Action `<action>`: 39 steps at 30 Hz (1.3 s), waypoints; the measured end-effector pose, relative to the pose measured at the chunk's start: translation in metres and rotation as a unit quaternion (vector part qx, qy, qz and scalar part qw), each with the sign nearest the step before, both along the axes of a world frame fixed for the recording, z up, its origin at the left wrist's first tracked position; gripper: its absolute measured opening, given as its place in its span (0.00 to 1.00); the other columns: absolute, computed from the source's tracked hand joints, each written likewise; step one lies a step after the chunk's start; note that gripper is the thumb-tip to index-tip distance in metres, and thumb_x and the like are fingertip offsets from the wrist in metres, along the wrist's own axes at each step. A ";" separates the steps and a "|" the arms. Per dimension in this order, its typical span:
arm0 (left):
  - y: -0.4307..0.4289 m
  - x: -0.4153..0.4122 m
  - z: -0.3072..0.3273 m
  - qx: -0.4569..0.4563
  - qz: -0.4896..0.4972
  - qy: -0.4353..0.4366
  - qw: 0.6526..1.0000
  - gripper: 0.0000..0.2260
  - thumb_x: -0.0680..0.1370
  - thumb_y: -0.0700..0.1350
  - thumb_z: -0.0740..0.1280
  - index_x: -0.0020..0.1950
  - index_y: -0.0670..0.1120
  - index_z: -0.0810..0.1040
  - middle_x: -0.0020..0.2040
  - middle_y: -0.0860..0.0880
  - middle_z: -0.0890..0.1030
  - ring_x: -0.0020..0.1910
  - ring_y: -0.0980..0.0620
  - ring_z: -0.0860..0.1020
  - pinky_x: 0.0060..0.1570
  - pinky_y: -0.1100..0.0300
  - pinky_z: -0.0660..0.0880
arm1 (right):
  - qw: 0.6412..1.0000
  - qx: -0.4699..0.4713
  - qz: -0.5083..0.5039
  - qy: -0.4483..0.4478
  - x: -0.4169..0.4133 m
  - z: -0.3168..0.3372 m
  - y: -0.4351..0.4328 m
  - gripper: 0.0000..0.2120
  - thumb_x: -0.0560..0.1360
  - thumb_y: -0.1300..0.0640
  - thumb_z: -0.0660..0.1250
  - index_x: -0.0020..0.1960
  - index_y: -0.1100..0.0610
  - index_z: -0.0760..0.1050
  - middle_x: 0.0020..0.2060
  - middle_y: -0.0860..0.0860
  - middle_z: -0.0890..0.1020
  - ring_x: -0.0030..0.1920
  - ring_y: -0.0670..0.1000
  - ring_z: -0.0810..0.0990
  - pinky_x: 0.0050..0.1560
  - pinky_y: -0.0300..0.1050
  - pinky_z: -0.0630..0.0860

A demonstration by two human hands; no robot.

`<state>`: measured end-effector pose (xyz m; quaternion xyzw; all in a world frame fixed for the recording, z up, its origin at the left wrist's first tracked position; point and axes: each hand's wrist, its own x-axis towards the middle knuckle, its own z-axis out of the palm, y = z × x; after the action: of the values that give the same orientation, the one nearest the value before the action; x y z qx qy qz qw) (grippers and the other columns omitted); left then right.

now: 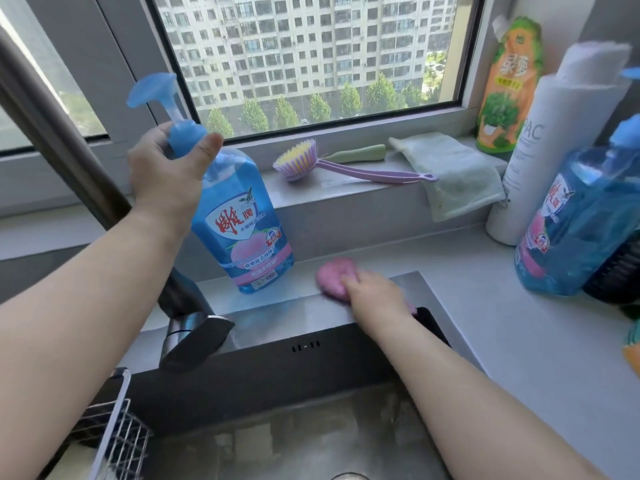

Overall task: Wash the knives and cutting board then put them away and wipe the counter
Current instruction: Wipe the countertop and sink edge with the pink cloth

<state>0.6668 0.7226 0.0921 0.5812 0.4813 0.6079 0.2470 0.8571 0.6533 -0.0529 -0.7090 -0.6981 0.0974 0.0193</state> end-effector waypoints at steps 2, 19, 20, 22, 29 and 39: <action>-0.001 0.001 0.000 -0.001 -0.010 0.006 1.000 0.14 0.72 0.48 0.70 0.54 0.45 0.75 0.44 0.51 0.77 0.46 0.51 0.76 0.48 0.58 0.75 | 0.991 0.015 -0.131 -0.033 0.012 -0.003 0.010 0.22 0.79 0.64 0.51 0.72 0.62 0.57 0.69 0.63 0.63 0.68 0.59 0.65 0.64 0.50 0.64; -0.010 0.012 -0.019 -0.003 -0.038 0.033 0.999 0.15 0.73 0.45 0.69 0.58 0.42 0.75 0.42 0.52 0.76 0.37 0.63 0.74 0.40 0.72 0.73 | 0.994 -0.056 -0.082 0.042 0.070 0.012 0.020 0.25 0.76 0.55 0.54 0.73 0.47 0.60 0.73 0.52 0.60 0.71 0.57 0.62 0.67 0.54 0.63; -0.009 0.014 -0.023 -0.006 -0.044 0.036 0.998 0.13 0.73 0.44 0.69 0.55 0.43 0.75 0.41 0.53 0.76 0.34 0.65 0.74 0.38 0.73 0.72 | 0.987 -0.057 -0.141 0.047 0.101 0.013 0.013 0.25 0.75 0.54 0.54 0.72 0.48 0.61 0.72 0.53 0.62 0.70 0.58 0.63 0.68 0.55 0.64; -0.008 0.021 -0.030 -0.009 -0.057 0.039 0.998 0.08 0.73 0.44 0.69 0.49 0.46 0.75 0.39 0.55 0.75 0.31 0.67 0.74 0.37 0.71 0.72 | 0.979 -0.045 -0.191 0.051 0.142 0.009 -0.003 0.24 0.76 0.62 0.54 0.71 0.49 0.63 0.72 0.54 0.63 0.69 0.59 0.65 0.67 0.53 0.65; 0.008 0.039 -0.039 0.000 -0.060 0.032 0.998 0.14 0.74 0.45 0.69 0.56 0.40 0.75 0.39 0.56 0.74 0.36 0.62 0.73 0.42 0.65 0.71 | 0.981 0.021 -0.177 0.078 0.138 0.004 -0.021 0.29 0.75 0.68 0.54 0.72 0.48 0.61 0.75 0.48 0.58 0.72 0.55 0.61 0.68 0.44 0.59; 0.010 0.045 -0.040 -0.039 -0.114 0.138 0.983 0.20 0.78 0.49 0.62 0.67 0.43 0.68 0.57 0.46 0.76 0.52 0.51 0.72 0.56 0.64 0.71 | 0.945 0.036 -0.253 0.205 0.138 -0.007 -0.051 0.25 0.76 0.64 0.52 0.67 0.44 0.69 0.72 0.46 0.65 0.71 0.53 0.64 0.73 0.50 0.57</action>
<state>0.7123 0.7326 0.0524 0.7003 0.4650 0.4705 0.2682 0.9947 0.6023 -0.0598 -0.8260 -0.4794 0.2072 0.2121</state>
